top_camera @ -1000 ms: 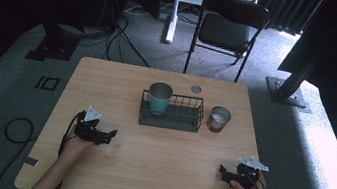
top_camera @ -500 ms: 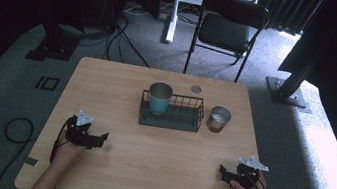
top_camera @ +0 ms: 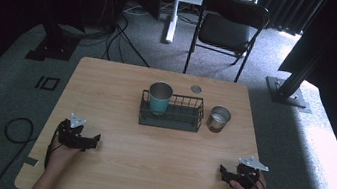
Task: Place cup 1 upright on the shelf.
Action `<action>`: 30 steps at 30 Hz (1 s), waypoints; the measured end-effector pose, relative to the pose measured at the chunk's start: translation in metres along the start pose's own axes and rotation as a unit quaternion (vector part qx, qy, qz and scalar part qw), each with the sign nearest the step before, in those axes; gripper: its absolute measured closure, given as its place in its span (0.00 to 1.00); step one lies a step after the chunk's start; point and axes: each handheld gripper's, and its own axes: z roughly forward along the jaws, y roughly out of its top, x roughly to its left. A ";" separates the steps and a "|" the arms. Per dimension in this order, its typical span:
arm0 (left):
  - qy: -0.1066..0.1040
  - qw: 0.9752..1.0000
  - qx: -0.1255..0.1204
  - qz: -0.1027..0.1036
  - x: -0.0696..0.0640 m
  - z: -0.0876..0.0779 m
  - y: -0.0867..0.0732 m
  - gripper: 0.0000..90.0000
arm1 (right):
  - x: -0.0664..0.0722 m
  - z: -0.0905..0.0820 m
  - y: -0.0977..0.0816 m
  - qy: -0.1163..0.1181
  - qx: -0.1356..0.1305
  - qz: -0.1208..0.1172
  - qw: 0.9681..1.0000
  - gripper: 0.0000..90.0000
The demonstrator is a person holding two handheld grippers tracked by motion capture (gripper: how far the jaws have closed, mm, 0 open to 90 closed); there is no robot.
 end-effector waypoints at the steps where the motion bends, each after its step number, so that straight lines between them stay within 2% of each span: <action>1: 0.005 1.000 0.002 0.000 0.000 0.000 -0.001 0.01 | 0.000 0.000 0.000 0.000 0.000 0.000 1.000 0.13; 5: 0.012 1.000 0.002 -0.005 0.003 0.001 -0.002 0.01 | 0.000 0.000 0.000 0.000 0.000 0.000 1.000 0.13; 10: 0.017 1.000 0.015 -0.001 0.002 0.002 -0.003 0.01 | 0.000 0.000 0.000 0.000 0.000 0.000 1.000 0.13; 15: 0.011 1.000 0.020 -0.007 0.003 0.002 -0.004 0.01 | 0.000 0.000 0.000 0.000 0.000 0.000 1.000 0.13; 30: 0.007 1.000 0.020 -0.005 0.004 0.002 -0.004 0.01 | -0.001 0.000 0.000 0.002 0.000 -0.002 1.000 0.13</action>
